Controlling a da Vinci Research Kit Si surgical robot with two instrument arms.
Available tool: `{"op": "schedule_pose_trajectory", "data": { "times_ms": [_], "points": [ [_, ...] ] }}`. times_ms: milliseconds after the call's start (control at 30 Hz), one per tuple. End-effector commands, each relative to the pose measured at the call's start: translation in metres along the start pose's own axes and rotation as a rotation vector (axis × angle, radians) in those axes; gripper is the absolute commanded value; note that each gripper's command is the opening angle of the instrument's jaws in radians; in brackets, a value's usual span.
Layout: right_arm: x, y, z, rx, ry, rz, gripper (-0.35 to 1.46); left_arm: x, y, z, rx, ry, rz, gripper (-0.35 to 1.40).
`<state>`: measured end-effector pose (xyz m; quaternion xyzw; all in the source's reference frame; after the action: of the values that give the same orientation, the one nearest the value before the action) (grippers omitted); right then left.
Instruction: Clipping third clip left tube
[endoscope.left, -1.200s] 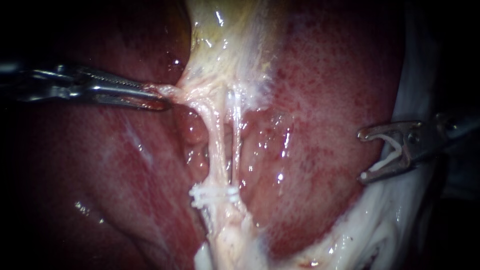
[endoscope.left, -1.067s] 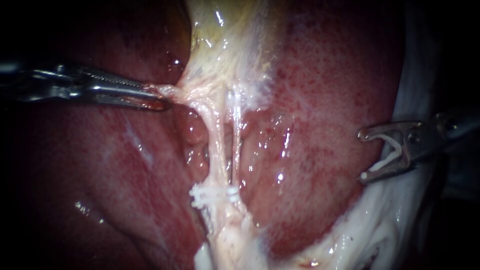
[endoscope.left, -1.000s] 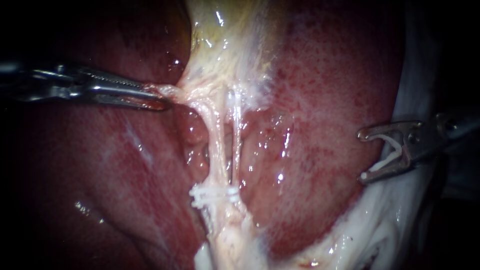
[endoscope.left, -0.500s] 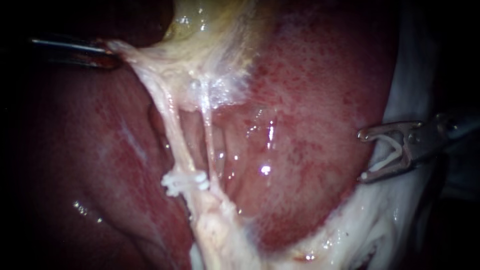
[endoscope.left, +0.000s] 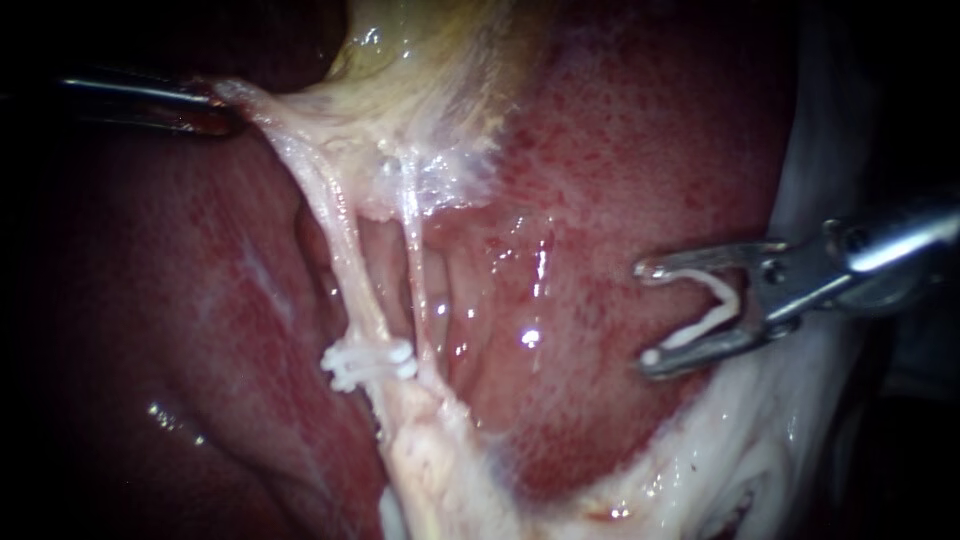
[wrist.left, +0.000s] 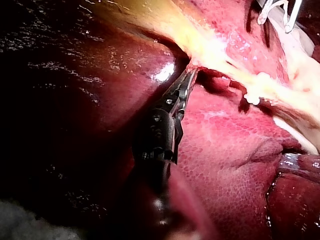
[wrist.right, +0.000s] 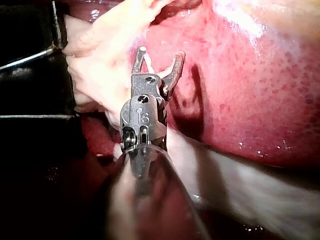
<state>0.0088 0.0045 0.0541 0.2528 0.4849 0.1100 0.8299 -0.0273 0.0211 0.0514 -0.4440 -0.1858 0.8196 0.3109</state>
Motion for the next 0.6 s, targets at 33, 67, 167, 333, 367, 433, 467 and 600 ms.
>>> {"op": "schedule_pose_trajectory", "data": {
  "times_ms": [33,67,167,333,367,433,467,600],
  "points": [
    [0.0004,-0.0001,0.0007,0.003,0.022,0.015,0.5,0.0,0.0,0.0,0.0,0.0,0.001,-0.35],
    [0.001,-0.0001,0.0015,0.01,0.048,0.036,0.5,0.0,0.0,0.0,0.0,0.0,0.001,-0.35],
    [0.0022,0.0,0.0031,0.027,0.098,0.103,0.5,0.0,0.0,0.0,0.0,0.0,0.001,-0.35],
    [0.0034,0.0005,0.0059,0.057,0.173,0.199,0.5,-0.0001,0.0001,0.0002,-0.004,-0.001,0.001,-0.35],
    [0.0035,0.0007,0.0064,0.061,0.182,0.214,0.5,-0.0001,0.0001,0.0002,-0.004,-0.001,0.001,-0.35],
    [0.0038,0.001,0.0076,0.076,0.193,0.241,0.5,-0.0001,0.0001,0.0002,-0.004,-0.001,0.001,-0.35],
    [0.0038,0.0011,0.008,0.081,0.195,0.244,0.5,-0.0001,0.0001,0.0002,-0.004,-0.001,0.001,-0.35],
    [0.0038,0.0018,0.0102,0.1,0.201,0.276,0.5,-0.0001,0.0001,0.0002,-0.004,-0.001,0.001,-0.35]
  ]
}}
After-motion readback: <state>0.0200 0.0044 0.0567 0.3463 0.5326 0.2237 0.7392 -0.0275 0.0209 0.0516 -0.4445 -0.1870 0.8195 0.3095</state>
